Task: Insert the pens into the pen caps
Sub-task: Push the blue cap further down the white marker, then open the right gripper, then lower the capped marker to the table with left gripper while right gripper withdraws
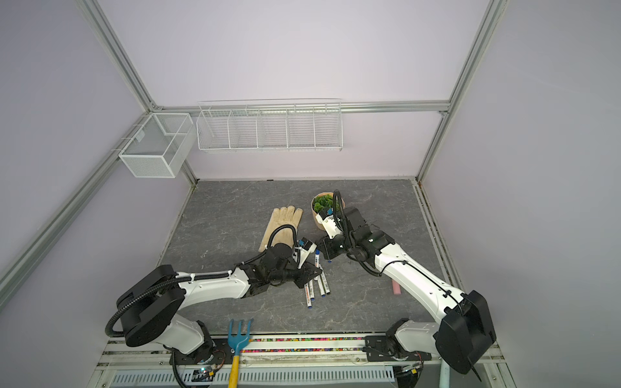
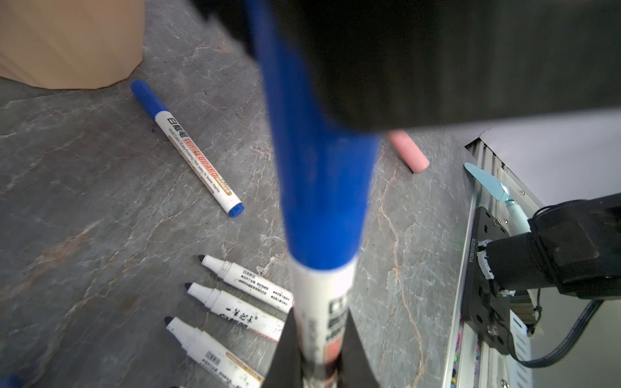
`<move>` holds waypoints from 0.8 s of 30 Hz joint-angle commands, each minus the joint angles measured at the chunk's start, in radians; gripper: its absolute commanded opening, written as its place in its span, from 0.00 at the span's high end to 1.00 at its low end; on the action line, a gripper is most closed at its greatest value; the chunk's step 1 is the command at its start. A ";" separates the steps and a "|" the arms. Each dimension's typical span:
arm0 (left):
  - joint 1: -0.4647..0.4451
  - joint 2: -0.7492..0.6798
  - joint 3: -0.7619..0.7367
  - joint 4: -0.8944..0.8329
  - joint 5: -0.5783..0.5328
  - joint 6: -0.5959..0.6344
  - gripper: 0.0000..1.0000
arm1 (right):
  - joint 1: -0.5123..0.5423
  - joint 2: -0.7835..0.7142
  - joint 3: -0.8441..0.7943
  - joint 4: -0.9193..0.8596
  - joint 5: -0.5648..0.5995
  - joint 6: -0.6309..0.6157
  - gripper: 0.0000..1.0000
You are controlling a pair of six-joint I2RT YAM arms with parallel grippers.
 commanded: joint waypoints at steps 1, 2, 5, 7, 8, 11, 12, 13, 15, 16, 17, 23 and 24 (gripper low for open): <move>0.017 -0.050 0.073 0.424 -0.089 -0.011 1.00 | 0.029 0.021 -0.080 -0.217 -0.212 0.032 0.93; 0.016 -0.049 0.067 0.404 -0.105 -0.024 1.00 | 0.011 0.012 -0.085 -0.202 -0.204 0.045 0.93; 0.017 -0.046 0.058 0.328 -0.151 -0.072 1.00 | -0.051 -0.013 -0.098 -0.162 -0.192 0.082 0.93; 0.015 -0.037 0.054 0.292 -0.174 -0.095 1.00 | -0.087 -0.036 -0.112 -0.126 -0.186 0.111 0.93; 0.015 -0.033 0.055 0.272 -0.190 -0.109 1.00 | -0.101 -0.049 -0.122 -0.107 -0.187 0.124 0.93; 0.012 -0.018 0.057 0.230 -0.224 -0.131 1.00 | -0.134 -0.081 -0.157 -0.049 -0.180 0.165 0.91; 0.011 -0.013 0.058 0.222 -0.234 -0.131 1.00 | -0.141 -0.087 -0.160 -0.040 -0.173 0.174 0.88; 0.009 -0.007 0.060 0.214 -0.241 -0.130 1.00 | -0.147 -0.096 -0.161 -0.033 -0.157 0.184 0.80; 0.007 0.014 0.064 0.210 -0.242 -0.131 1.00 | -0.158 -0.113 -0.161 -0.022 -0.129 0.199 0.61; 0.007 0.024 0.065 0.211 -0.238 -0.134 1.00 | -0.166 -0.126 -0.161 -0.011 -0.114 0.211 0.54; 0.006 0.036 0.065 0.216 -0.232 -0.138 1.00 | -0.176 -0.141 -0.160 0.000 -0.099 0.220 0.51; 0.006 0.089 0.070 0.231 -0.252 -0.180 1.00 | -0.274 -0.243 -0.147 0.005 0.080 0.262 0.42; 0.006 0.093 0.072 0.223 -0.269 -0.186 1.00 | -0.292 -0.255 -0.146 -0.004 0.116 0.267 0.42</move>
